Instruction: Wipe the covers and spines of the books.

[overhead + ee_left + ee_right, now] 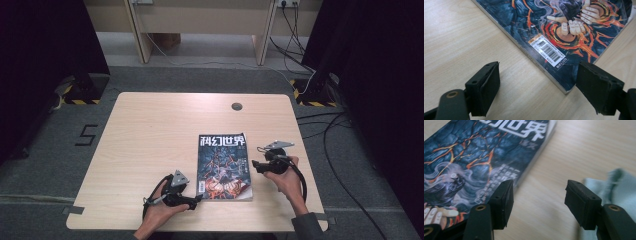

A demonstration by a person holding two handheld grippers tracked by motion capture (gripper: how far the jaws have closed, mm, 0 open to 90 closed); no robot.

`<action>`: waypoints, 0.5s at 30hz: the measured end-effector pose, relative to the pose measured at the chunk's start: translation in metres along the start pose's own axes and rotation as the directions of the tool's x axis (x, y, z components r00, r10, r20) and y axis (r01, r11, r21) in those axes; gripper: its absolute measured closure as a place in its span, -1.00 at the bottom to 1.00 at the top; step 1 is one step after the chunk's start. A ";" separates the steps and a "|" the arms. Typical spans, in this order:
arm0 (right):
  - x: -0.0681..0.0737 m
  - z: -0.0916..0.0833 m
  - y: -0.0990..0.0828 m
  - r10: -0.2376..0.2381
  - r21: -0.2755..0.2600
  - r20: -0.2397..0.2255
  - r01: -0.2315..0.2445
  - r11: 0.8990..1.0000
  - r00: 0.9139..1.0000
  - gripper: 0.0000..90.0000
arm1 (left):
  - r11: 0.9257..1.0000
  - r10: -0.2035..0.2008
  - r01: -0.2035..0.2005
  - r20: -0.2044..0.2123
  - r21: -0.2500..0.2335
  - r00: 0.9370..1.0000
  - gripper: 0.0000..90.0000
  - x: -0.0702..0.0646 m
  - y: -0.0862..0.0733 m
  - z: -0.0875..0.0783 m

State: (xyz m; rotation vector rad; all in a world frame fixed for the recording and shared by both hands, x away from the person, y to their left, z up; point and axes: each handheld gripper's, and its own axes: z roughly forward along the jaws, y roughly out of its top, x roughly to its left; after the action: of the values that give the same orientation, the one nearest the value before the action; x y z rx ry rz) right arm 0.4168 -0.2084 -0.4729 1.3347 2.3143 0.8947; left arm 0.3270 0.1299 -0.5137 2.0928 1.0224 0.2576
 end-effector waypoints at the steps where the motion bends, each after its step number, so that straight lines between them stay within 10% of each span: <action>1: 0.003 0.003 0.000 -0.007 0.007 -0.011 0.007 1.000 1.000 -0.13 | 1.000 0.003 -0.003 0.007 0.000 1.000 -0.58 -0.002 0.000 0.000; 8: 0.024 0.020 0.001 -0.053 0.069 -0.072 0.058 0.996 0.996 -0.18 | 0.999 0.039 -0.039 0.005 0.001 0.999 -0.58 -0.010 0.000 0.003; 15: 0.028 0.030 -0.002 0.021 0.077 -0.127 -0.012 0.997 0.992 -0.22 | 0.998 0.057 -0.057 -0.014 0.002 0.998 -0.57 -0.009 0.000 0.004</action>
State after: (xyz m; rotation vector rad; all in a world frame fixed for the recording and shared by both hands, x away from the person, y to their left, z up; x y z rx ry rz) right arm 0.4180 -0.1746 -0.4961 1.3659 2.4601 0.9308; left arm 0.3234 0.1213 -0.5150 2.1268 0.9727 0.3001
